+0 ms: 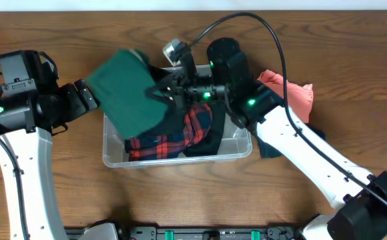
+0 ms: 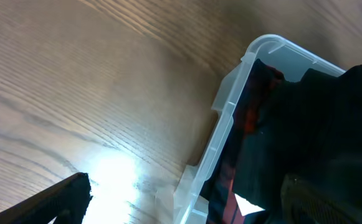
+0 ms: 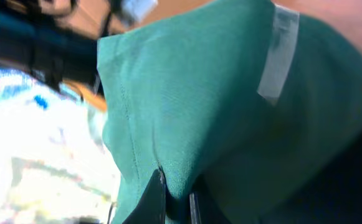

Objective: Pack container
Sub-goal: 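Carry the green garment over the container with the right gripper, then lower the green garment into the container and press it down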

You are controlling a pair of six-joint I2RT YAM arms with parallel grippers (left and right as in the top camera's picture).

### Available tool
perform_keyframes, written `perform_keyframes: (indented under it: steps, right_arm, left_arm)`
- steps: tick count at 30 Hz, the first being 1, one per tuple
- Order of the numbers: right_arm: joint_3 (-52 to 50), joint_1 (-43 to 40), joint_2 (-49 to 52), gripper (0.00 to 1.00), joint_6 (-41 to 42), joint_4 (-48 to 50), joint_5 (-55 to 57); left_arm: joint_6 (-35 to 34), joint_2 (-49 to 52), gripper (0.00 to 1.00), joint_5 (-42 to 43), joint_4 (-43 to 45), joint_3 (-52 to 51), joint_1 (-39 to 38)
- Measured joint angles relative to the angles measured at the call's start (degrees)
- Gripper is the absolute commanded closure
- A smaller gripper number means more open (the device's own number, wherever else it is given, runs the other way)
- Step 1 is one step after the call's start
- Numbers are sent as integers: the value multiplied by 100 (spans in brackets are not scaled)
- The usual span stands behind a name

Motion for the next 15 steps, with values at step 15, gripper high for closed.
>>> perform_keyframes:
  steps: [15]
  right_arm:
    - [0, -754, 2, 99, -1720, -2900, 2848]
  left_arm:
    - [0, 0, 2, 0, 2, 0, 0]
